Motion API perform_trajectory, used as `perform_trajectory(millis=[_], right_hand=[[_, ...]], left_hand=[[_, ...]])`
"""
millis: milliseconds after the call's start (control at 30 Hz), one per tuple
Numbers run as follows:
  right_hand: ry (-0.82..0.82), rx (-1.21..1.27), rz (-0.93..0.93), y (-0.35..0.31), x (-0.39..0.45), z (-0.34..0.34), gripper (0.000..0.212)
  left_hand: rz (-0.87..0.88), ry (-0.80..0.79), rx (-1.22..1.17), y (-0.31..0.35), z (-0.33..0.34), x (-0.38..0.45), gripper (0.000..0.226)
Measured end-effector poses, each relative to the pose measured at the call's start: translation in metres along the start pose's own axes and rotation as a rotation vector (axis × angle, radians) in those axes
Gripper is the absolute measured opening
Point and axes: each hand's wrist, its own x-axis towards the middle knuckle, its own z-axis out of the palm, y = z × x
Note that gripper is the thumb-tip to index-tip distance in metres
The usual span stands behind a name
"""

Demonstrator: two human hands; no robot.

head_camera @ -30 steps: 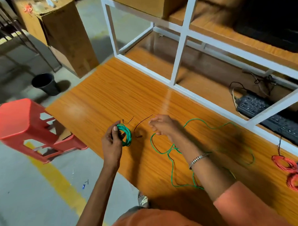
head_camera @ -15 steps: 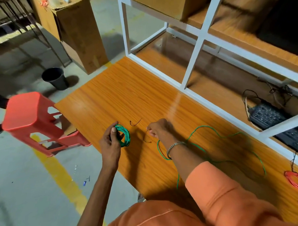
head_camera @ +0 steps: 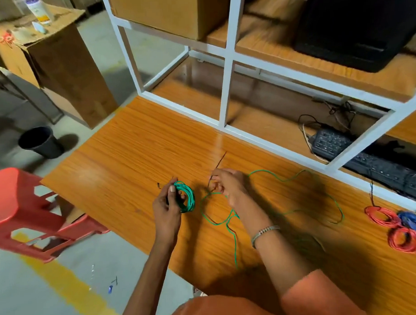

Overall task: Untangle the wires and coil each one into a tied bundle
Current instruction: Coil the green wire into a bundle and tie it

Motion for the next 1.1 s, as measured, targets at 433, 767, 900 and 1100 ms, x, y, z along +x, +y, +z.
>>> perform_trajectory(millis=[433,767,900,1100], right_hand=[[0.021,-0.184,-0.322,-0.02,-0.123,-0.097,0.017],[0.225,-0.272,-0.284,-0.024,-0.139,-0.104,0.02],[0.188,-0.26,-0.306,-0.031,-0.136,-0.096,0.017],[0.209,-0.24,-0.304,-0.038,-0.129,-0.08,0.036]], left_hand=[[0.115,-0.267,-0.096,0.054,0.108,0.002,0.032],[0.256,-0.318,0.071,0.065,0.132,-0.008,0.038],[0.266,-0.326,0.063,0.066,0.128,-0.014,0.036],[0.336,-0.294,0.08,0.078,0.12,-0.015,0.028]])
